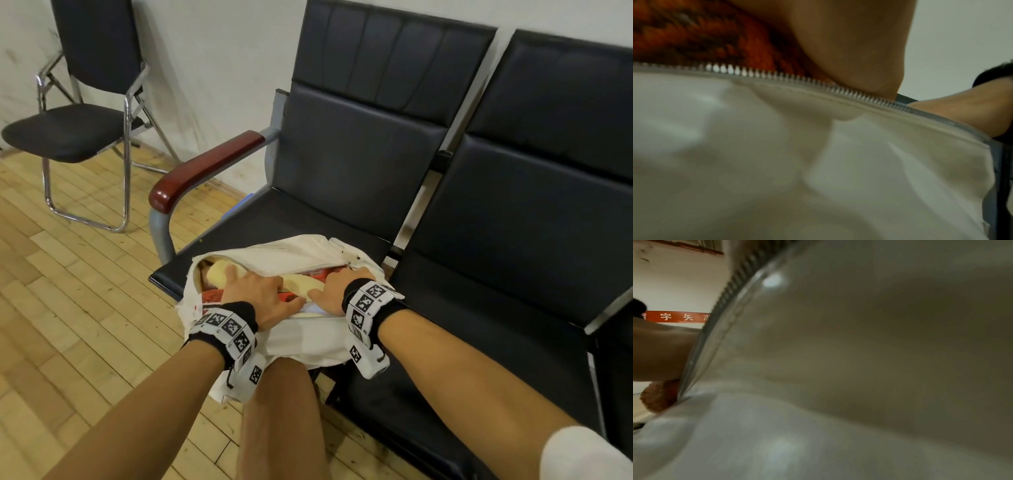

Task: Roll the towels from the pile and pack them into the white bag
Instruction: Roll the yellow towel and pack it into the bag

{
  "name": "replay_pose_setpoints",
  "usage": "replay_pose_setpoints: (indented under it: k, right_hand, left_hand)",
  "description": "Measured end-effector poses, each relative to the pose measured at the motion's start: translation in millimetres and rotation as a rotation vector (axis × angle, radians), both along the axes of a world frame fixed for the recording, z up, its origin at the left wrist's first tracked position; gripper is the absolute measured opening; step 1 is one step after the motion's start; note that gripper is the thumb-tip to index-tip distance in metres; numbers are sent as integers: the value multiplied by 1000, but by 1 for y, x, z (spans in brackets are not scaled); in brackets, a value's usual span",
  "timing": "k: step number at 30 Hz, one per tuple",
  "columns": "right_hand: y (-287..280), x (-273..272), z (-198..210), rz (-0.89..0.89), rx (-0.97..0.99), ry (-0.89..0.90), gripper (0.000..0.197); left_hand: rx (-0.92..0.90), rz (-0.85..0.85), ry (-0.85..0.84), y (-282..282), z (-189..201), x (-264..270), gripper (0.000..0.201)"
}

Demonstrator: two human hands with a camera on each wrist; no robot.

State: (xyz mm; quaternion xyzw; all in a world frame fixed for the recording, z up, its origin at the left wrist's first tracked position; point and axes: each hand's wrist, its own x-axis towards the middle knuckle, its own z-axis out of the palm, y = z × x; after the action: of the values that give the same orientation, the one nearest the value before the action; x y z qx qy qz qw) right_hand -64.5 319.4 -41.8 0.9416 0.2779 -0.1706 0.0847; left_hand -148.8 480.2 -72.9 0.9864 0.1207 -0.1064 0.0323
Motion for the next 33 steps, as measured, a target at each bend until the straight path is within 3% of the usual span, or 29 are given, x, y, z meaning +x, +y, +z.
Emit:
replay_pose_setpoints:
  k: [6,11,20,22,27,30,33]
  right_hand:
    - [-21,-7,4,11,435,-55,31]
    - [-36,-3,6,81,620,-145,16]
    - [-69,32,26,-39,557,-116,19]
    - [-61,39,25,-46,551,-111,19]
    - [-23,62,7,2,459,-17,37]
    - [-8,73,-10,-43,283,80,58]
    - [-1,81,-24,-34,156,84,53]
  left_hand:
    - [60,23,-35,7,-21,-13,84]
    - [-10,73,-62,13,-7,-6,83]
    - [-157,294,-552,43,12,-26,39]
    - [-159,389,-545,55,7,-33,38]
    - [-289,610,-297,70,-5,-39,48]
    - [-410,638,-242,74,-10,-31,54]
    - [-505,624,-270,75,-11,-24,51]
